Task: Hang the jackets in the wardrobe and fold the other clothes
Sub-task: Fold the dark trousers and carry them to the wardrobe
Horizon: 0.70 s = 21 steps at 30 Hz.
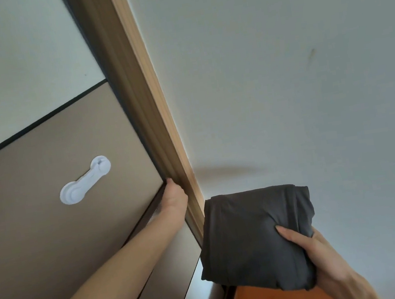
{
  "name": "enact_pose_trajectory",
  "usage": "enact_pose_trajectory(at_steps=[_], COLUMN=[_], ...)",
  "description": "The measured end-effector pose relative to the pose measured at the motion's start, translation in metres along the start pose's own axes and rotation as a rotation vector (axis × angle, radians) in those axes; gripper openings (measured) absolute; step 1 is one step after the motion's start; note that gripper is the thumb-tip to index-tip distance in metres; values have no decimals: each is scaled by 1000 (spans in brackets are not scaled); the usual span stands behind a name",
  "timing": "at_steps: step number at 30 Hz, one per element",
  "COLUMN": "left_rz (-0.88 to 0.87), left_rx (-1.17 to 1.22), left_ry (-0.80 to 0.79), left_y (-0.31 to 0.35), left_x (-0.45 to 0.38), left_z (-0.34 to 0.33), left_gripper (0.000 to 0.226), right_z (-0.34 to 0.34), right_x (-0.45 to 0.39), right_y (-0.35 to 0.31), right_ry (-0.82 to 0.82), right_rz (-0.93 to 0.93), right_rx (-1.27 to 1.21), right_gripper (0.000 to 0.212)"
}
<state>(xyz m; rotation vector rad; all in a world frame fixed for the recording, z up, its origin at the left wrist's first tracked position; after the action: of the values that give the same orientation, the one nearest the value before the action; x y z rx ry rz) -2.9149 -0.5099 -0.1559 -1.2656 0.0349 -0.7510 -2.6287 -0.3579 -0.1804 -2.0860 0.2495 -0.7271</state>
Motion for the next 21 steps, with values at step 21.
enact_pose_trajectory(at_steps=[21], left_rz=[-48], left_rx=[149], left_ry=[97], left_y=[4], left_x=[37], left_z=[-33], left_gripper=[35], right_z=[-4], right_x=[13], right_y=[19], right_ry=[-26], right_rz=[-33], right_rx=[-33], right_gripper=[48])
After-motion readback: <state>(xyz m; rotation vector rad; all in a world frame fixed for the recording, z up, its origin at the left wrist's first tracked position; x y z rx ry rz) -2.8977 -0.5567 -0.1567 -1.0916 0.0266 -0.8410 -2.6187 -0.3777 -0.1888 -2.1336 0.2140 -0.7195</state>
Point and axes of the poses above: each hand's wrist, its own x-axis away from the middle knuckle, its own z-axis out of the back of the hand, y = z × x, the point moved 1 cm from there along -x, towards the middle knuckle, and after that the axes turned 1 degree about -y, right-handed, at the moved point
